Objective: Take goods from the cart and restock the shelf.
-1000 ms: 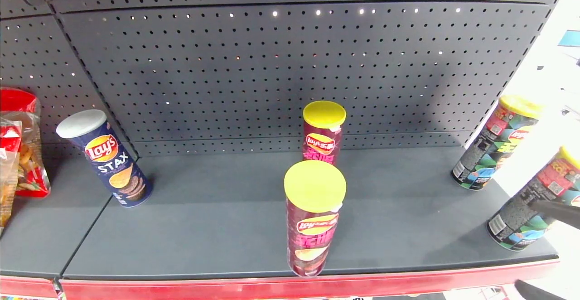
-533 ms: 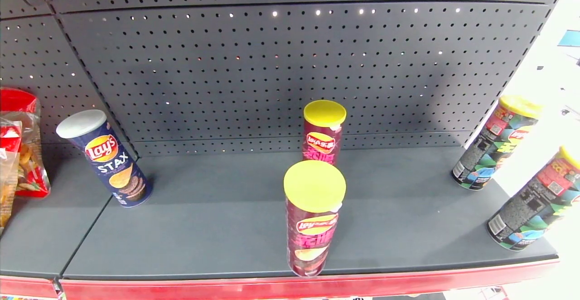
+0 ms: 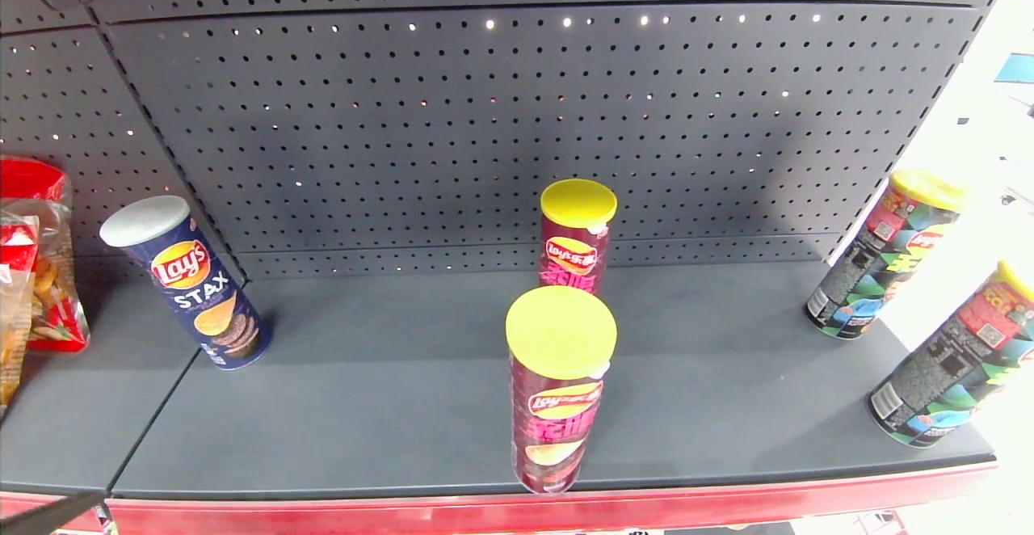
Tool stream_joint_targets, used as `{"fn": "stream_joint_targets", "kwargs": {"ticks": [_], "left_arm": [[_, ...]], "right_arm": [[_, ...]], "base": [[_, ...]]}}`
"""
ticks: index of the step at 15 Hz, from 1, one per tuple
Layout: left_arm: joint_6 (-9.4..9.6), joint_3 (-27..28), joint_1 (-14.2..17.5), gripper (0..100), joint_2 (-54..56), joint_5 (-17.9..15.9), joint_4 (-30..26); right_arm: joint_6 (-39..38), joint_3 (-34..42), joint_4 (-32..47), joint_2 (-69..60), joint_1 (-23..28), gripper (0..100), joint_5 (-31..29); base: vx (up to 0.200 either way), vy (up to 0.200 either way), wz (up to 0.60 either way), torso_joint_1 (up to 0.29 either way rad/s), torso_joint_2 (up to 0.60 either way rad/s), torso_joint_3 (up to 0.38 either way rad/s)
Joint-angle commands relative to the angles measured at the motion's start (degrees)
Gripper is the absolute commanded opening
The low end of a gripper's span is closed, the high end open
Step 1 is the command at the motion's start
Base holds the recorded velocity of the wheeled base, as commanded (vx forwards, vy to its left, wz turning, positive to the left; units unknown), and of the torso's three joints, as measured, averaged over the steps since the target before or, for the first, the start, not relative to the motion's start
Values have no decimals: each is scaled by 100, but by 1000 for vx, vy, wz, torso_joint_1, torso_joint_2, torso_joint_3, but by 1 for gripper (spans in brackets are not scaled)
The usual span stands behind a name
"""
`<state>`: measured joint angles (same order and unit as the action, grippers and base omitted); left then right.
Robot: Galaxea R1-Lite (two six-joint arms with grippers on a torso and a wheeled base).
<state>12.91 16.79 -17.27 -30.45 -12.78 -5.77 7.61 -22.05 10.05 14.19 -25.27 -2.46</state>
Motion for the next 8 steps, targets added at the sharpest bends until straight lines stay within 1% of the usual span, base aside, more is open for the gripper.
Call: {"fn": "stream_joint_targets", "kwargs": {"ticks": [1,2,3,6,8], "left_arm": [[19,18,-285,100,-2466,-718,1658],[19,35,-487,100,-2861,-876,1860],[1,53,-654,100,-3177,-937,1948],[-17,97,-901,100,-3889,-937,2009],[-25,290,-980,100,-4487,-946,2317]], "right_arm": [[4,-27,6,-4,673,100,-9],[4,-1,6,-22,971,100,0],[4,8,6,-57,1200,100,9],[4,-1,15,-57,1367,100,9],[4,-18,15,-48,1428,100,0]], "base": [[0,0,0,0,0,0],[0,0,0,0,0,0],[0,0,0,0,0,0],[0,0,0,0,0,0],[0,0,0,0,0,0]]}}
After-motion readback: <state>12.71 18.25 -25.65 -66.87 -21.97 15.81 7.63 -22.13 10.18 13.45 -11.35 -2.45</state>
